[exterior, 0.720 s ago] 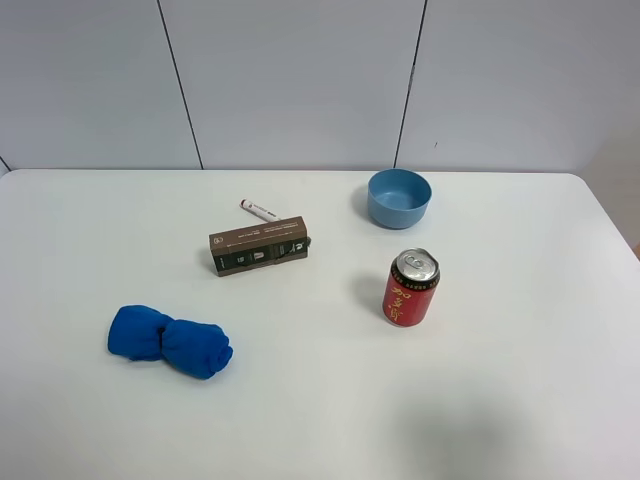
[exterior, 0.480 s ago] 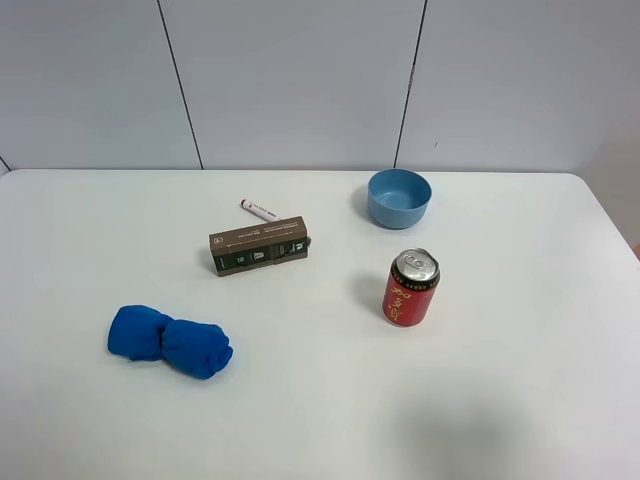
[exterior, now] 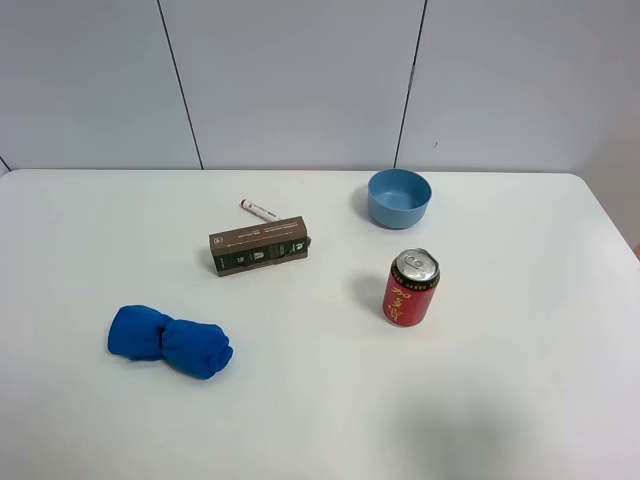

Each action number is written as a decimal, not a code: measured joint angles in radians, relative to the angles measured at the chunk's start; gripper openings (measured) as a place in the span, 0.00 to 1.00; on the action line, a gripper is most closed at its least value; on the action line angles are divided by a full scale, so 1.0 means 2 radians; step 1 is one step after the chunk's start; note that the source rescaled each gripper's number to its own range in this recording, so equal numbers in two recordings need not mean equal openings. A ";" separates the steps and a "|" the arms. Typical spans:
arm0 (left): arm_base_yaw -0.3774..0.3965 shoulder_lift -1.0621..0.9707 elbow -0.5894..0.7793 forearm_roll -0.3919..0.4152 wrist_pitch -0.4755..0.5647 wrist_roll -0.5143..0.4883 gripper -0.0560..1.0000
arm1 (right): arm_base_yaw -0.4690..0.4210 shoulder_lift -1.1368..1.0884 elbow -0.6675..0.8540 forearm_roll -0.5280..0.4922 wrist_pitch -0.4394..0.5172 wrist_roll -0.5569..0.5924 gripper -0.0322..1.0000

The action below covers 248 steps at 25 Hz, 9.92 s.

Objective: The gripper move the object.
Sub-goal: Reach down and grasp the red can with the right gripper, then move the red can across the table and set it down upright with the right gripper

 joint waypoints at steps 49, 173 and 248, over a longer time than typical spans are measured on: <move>0.000 0.000 0.000 0.000 0.000 0.000 1.00 | 0.085 0.658 -0.475 0.066 0.072 -0.013 0.57; 0.000 0.000 0.000 -0.001 0.000 0.000 1.00 | 0.331 0.987 -0.534 -0.139 -0.170 0.062 0.03; 0.000 0.000 0.000 -0.001 0.000 0.000 1.00 | 0.309 1.173 -0.643 -0.236 -0.413 0.209 0.98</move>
